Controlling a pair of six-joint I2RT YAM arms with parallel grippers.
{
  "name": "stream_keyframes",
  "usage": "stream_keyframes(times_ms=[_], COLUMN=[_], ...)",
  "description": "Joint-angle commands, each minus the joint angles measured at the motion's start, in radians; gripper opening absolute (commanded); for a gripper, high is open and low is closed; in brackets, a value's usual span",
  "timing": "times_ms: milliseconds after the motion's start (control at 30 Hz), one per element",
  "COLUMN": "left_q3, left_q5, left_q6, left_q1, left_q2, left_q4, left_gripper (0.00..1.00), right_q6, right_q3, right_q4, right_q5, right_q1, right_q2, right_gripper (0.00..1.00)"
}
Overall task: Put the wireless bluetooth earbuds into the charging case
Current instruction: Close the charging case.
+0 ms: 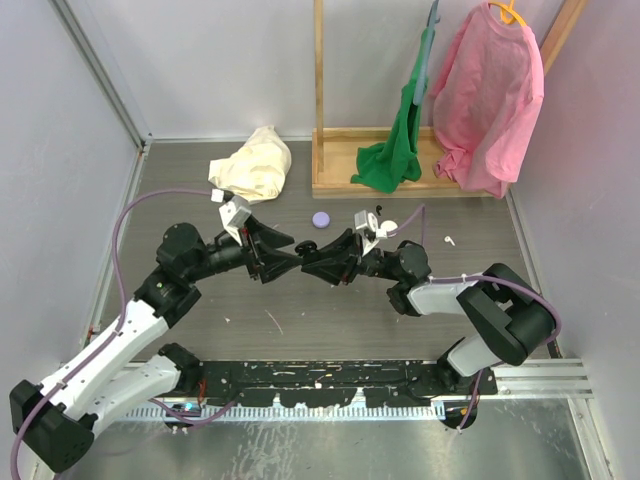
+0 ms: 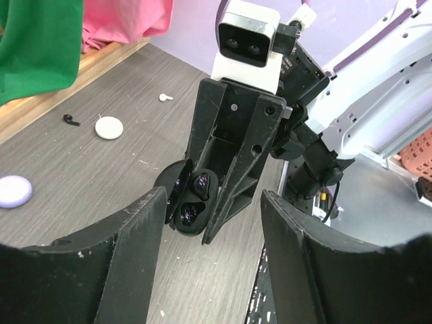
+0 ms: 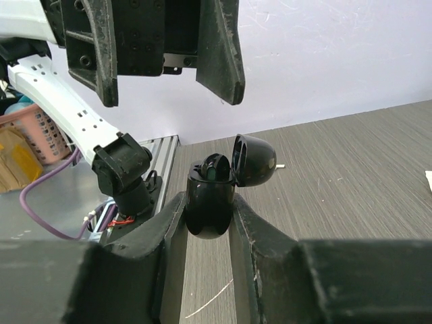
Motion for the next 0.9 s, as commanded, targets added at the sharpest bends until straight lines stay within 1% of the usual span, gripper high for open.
stream_keyframes(times_ms=[0, 267, 533, 633, 733, 867], left_q3=[-0.038, -0.148, -0.183, -0.180, -0.179, -0.177], left_q5=[-0.046, -0.090, -0.127, -0.098, -0.055, -0.021], left_q6=[-0.080, -0.248, -0.302, -0.327, -0.362, -0.385], left_q1=[-0.002, -0.001, -0.002, -0.002, -0.002, -0.005], left_q2=[-0.048, -0.096, -0.088, -0.051, -0.011, 0.026], left_q4=[0.101, 0.266, 0.328, 0.377, 0.442, 0.495], left_gripper=[0.60, 0.61, 0.58, 0.54, 0.47, 0.45], right_q6=[0.012, 0.029, 0.047, 0.052, 0.054, 0.058], right_q3=[0.026, 0.029, 0.034, 0.038, 0.043, 0.046], right_q4=[0.183, 0.184, 0.184, 0.184, 0.184, 0.184], right_q5=[0.030, 0.056, 0.062, 0.058, 0.059, 0.063], right_q1=[-0.004, -0.004, -0.001, 0.003, 0.006, 0.010], right_q2=[-0.015, -0.057, -0.087, -0.090, -0.093, -0.099], right_gripper=[0.06, 0.06, 0.06, 0.06, 0.06, 0.06])
